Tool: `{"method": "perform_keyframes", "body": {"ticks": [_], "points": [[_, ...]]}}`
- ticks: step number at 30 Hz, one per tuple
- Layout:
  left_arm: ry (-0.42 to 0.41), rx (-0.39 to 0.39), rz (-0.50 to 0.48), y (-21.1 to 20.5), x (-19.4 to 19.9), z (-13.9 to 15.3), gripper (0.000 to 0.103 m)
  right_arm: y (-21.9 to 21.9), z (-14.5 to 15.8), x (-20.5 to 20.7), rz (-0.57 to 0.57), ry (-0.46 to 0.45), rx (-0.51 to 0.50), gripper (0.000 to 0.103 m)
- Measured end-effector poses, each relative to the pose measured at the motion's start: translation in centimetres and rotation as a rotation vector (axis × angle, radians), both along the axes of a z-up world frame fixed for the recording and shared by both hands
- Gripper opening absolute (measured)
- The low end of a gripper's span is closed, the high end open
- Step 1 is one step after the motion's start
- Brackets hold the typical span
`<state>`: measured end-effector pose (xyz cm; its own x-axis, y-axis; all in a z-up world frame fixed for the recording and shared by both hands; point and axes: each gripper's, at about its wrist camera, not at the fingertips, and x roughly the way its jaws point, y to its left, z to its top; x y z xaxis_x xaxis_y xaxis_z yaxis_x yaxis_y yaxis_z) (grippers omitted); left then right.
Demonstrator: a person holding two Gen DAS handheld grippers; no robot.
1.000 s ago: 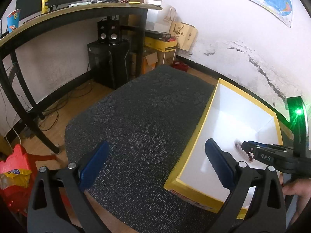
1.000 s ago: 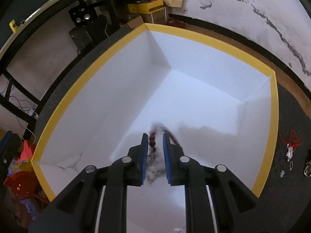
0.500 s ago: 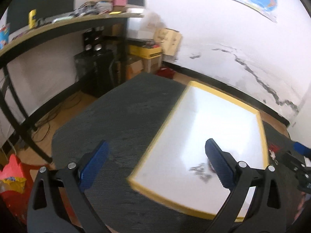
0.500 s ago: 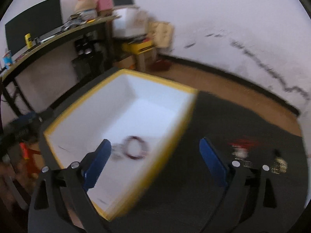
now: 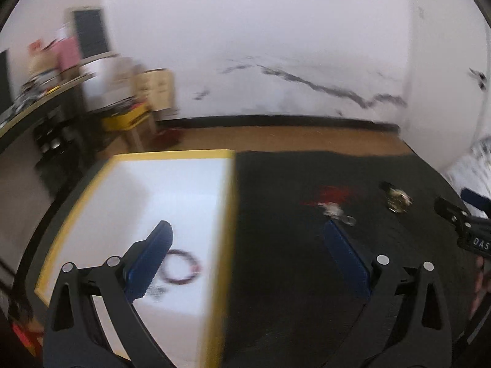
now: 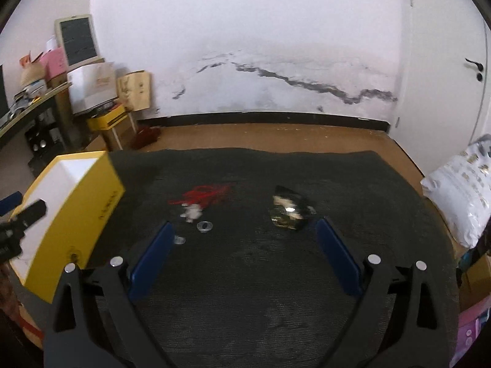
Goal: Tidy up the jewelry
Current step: 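Move both grippers back over the remaining jewelry on the rug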
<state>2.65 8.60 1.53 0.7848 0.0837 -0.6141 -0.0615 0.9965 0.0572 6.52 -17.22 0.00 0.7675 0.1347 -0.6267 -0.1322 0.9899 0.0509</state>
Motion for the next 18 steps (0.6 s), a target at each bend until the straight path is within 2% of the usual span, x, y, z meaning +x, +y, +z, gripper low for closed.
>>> {"method": "perform_keyframes", "body": {"ticks": [7, 12, 18], "points": [[0.021, 0.073, -0.092, -6.7, 2.9, -2.2, 0.096, -4.3, -0.5, 0.8, -0.017, 0.025, 0.010, 0.091], [0.044, 0.080, -0.089, -8.4, 4.1, -3.3, 0.096, -5.2, -0.8, 1.5, -0.013, 0.058, 0.031, 0.091], [0.067, 0.065, -0.092, -9.6, 5.1, -4.0, 0.096, -5.0, -0.6, 1.0, 0.023, 0.050, 0.012, 0.091]]}}
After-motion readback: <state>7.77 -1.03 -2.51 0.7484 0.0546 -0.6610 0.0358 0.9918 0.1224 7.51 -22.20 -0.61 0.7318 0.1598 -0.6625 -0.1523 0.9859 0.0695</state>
